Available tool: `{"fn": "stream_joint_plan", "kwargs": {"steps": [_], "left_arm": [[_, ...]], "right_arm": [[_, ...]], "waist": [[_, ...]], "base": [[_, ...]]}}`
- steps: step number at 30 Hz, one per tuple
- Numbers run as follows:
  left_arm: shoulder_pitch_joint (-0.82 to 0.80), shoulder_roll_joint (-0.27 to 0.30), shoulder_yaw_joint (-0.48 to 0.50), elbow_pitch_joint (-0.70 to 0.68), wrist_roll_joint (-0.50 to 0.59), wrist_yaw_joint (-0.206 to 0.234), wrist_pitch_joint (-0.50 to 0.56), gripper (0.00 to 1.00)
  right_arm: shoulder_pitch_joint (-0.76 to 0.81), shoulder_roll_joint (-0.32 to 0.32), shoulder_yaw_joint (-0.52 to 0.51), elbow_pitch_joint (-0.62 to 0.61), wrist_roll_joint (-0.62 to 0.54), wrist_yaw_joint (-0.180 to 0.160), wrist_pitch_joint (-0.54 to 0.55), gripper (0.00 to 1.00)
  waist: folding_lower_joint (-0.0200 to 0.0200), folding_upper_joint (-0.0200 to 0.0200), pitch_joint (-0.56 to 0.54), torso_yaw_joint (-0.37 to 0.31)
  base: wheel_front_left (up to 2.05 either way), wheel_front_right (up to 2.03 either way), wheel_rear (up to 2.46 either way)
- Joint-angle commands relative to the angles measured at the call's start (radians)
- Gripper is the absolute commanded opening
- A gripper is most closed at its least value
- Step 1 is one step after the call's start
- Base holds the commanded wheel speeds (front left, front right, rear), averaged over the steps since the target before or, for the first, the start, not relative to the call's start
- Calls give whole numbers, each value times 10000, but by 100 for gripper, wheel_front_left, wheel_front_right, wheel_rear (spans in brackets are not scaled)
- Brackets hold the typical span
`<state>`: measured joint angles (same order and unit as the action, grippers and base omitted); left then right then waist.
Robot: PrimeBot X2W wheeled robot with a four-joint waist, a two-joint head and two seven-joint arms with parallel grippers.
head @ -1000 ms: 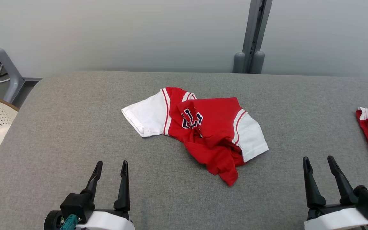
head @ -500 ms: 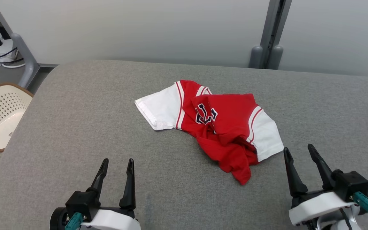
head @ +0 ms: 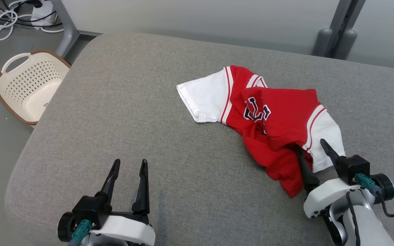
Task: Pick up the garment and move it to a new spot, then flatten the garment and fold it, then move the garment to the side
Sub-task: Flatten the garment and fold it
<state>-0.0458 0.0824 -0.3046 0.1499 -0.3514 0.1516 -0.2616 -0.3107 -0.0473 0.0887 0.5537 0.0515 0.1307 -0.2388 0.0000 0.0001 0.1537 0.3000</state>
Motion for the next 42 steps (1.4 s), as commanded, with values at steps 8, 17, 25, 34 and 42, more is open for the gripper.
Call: {"fn": "stream_joint_plan", "kwargs": {"steps": [8,17,25,34,42], "left_arm": [[-159,-132,249,-27,206,-133,-47,100],[-204,-224,355,-2,330,-236,-47,100],[-466,-284,235,-2,307,-353,-47,100],[-744,-301,5,-96,68,-275,-47,100],[-915,-302,-326,-67,-83,-174,-47,100]], "right_arm": [[-760,-66,-475,426,-312,1,-224,40],[-1305,-155,-836,-737,-603,1,-78,0],[-3282,-1672,-1276,-241,-1447,1,991,0],[-5750,-3410,-1520,1537,-2140,0,1645,0],[-6626,-3950,-1494,3182,-2654,0,1505,100]], "waist": [[0,-1,244,191],[0,-1,336,-17],[0,-1,863,302],[0,-1,1520,868],[0,-1,1807,1079]], "base": [[0,0,0],[0,0,0],[0,0,0],[0,0,0],[0,0,0]]}}
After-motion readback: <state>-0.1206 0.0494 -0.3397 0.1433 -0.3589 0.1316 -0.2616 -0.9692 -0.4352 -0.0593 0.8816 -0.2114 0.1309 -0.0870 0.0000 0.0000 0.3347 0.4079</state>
